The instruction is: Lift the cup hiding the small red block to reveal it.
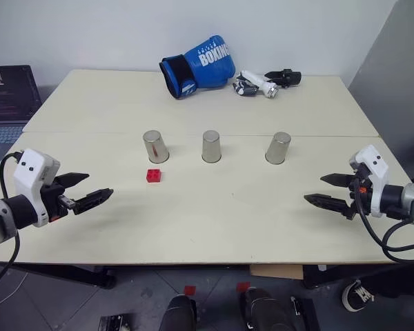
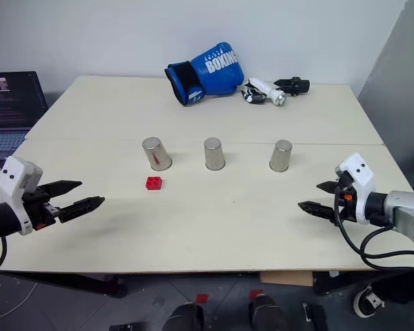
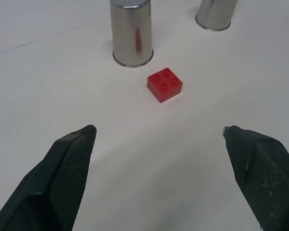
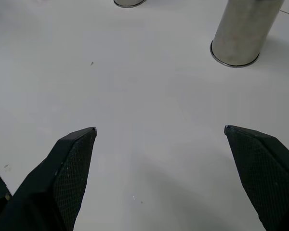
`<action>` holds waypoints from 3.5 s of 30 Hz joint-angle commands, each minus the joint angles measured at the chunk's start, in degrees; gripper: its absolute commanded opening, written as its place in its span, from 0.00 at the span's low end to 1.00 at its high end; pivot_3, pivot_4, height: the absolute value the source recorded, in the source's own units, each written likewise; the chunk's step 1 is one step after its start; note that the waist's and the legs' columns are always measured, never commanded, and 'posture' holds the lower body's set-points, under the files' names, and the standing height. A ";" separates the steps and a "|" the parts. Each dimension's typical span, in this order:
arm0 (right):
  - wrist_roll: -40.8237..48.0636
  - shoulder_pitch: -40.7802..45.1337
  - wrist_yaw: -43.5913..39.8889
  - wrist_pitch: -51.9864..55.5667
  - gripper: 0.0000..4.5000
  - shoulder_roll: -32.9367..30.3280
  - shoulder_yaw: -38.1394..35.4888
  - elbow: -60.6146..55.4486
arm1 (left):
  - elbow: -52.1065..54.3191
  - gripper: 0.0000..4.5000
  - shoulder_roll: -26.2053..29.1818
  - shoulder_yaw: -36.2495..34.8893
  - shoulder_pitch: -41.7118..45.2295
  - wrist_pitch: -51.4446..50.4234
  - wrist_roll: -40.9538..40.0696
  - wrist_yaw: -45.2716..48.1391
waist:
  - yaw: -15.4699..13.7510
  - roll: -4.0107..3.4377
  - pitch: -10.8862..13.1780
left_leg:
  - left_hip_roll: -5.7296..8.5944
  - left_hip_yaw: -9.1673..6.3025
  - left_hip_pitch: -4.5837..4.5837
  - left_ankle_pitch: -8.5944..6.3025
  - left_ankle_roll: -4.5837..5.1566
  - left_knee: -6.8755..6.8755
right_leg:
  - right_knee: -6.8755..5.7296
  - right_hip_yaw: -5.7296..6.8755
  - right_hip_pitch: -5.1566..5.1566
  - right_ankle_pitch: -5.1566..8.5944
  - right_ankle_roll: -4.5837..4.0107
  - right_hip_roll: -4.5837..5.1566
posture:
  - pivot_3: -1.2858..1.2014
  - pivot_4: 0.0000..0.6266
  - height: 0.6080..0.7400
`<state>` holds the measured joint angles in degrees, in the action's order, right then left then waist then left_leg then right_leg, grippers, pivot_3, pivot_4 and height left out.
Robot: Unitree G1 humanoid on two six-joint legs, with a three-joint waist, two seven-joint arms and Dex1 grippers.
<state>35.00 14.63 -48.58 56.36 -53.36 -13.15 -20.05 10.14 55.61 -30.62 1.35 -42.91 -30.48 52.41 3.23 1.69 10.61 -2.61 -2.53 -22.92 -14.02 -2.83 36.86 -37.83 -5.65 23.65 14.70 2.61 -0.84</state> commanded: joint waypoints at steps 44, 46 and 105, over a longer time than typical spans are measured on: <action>-1.05 1.73 1.59 -3.12 1.00 -0.83 -0.05 0.77 | -3.83 0.99 2.30 1.90 2.63 5.14 1.25 2.10 | 0.00 0.00 0.00 | 0.00 0.00 0.02 0.00 0.00 0.05 | -0.13 0.00 0.00 -0.02 0.04 -0.01 | 0.52 0.24 1.00; -1.06 1.86 1.72 -3.12 1.00 -0.66 0.11 0.73 | -3.88 0.99 2.28 1.92 2.69 5.23 1.44 2.26 | 0.00 0.00 0.00 | 0.00 0.00 0.02 0.00 0.00 0.05 | -0.13 0.00 0.00 -0.03 0.04 -0.01 | 0.52 0.24 1.00; -30.67 55.46 30.33 -62.15 0.94 61.21 15.27 91.60 | 24.53 1.00 -13.76 12.96 0.43 -0.57 -3.66 -17.51 | 1.69 0.02 -0.02 | 0.02 -0.24 0.03 0.00 -0.03 0.06 | -0.26 0.10 -0.06 -0.38 -0.09 -0.08 | 0.52 0.24 1.00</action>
<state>5.27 68.26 -19.66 -3.12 7.32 3.28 71.10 33.06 41.53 -17.71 0.81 -43.61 -33.64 35.45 4.92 1.72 10.58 -2.59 -2.77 -22.89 -14.02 -2.86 36.92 -38.09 -5.55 23.59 14.32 2.52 -0.92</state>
